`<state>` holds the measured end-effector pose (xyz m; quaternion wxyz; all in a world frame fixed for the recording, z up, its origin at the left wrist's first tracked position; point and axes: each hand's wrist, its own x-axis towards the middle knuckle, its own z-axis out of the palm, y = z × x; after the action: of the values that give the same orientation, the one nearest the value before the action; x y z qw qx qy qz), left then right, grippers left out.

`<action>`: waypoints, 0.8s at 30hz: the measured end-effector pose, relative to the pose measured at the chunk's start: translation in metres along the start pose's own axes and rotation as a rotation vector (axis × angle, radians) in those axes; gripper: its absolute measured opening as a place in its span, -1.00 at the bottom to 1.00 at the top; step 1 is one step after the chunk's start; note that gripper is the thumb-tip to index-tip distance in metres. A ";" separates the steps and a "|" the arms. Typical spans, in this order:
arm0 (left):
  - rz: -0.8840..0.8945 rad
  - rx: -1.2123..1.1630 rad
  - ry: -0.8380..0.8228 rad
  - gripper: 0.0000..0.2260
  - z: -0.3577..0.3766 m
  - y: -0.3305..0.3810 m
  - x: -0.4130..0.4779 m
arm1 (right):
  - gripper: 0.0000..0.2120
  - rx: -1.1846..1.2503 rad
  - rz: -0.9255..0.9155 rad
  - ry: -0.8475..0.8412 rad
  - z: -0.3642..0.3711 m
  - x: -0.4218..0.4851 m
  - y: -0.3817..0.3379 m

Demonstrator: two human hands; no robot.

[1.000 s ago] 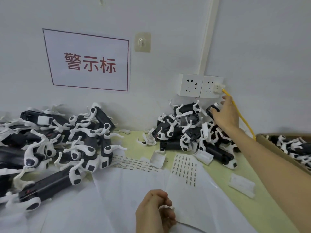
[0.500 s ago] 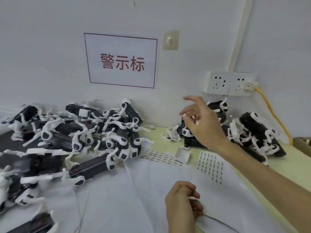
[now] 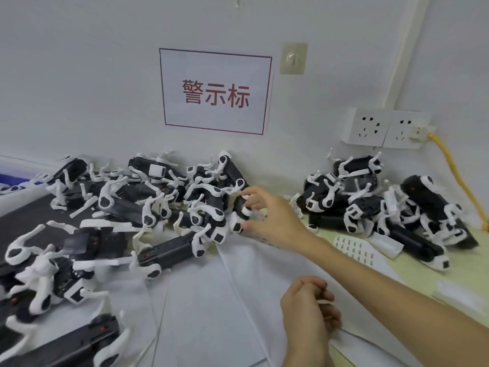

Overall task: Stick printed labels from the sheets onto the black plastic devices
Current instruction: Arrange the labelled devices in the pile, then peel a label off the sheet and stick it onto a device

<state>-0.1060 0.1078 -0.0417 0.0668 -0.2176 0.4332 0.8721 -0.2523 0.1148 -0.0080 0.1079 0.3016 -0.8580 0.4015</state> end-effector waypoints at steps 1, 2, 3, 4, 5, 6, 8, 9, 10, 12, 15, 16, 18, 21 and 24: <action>0.000 -0.014 -0.007 -0.68 0.000 0.000 -0.001 | -0.51 0.080 0.036 0.049 -0.007 -0.002 0.000; -0.002 -0.027 -0.013 -0.69 -0.001 0.000 -0.001 | -0.52 0.185 0.072 0.099 -0.015 -0.003 -0.001; -0.005 -0.039 -0.016 -0.71 -0.001 0.001 -0.002 | -0.53 0.307 0.109 0.145 -0.023 -0.005 -0.002; -0.010 -0.048 -0.017 -0.75 -0.001 0.002 -0.004 | -0.53 0.420 0.144 0.186 -0.032 -0.008 -0.002; -0.015 -0.054 -0.020 -0.79 0.000 0.003 -0.006 | -0.53 0.507 0.175 0.224 -0.040 -0.012 -0.002; -0.021 -0.063 -0.023 -0.83 0.001 0.005 -0.008 | -0.54 0.568 0.203 0.260 -0.047 -0.017 -0.002; -0.026 -0.087 -0.023 -0.89 0.001 0.006 -0.010 | -0.59 0.657 0.245 0.343 -0.059 -0.027 -0.001; -0.029 -0.088 -0.021 -0.89 0.000 0.006 -0.010 | -0.62 0.696 0.256 0.389 -0.066 -0.032 -0.002; -0.034 -0.084 -0.023 -0.90 -0.001 0.007 -0.010 | -0.65 0.722 0.261 0.436 -0.072 -0.037 -0.003; -0.047 -0.083 -0.047 -0.90 -0.004 0.009 -0.011 | -0.66 0.720 0.255 0.537 -0.085 -0.049 -0.007; -0.044 -0.108 -0.118 -0.83 -0.006 0.014 -0.015 | -0.59 0.547 0.137 0.633 -0.100 -0.078 -0.020; -0.032 -0.124 -0.138 -0.80 -0.006 0.017 -0.017 | -0.57 0.469 0.069 0.629 -0.102 -0.091 -0.023; 0.030 -0.123 -0.162 -0.75 -0.004 0.022 -0.017 | -0.51 0.338 -0.048 0.579 -0.103 -0.120 -0.029; 0.176 0.035 -0.225 -0.65 -0.003 0.029 -0.016 | -0.40 0.134 -0.160 0.472 -0.099 -0.161 -0.030; 0.278 0.269 -0.339 -0.56 -0.003 0.031 -0.022 | -0.40 -0.048 -0.279 0.361 -0.093 -0.193 -0.029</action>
<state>-0.0949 0.0884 -0.0114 0.0465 0.0042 0.5536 0.8315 -0.0864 0.2538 -0.0110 0.3211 0.3381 -0.7840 0.4098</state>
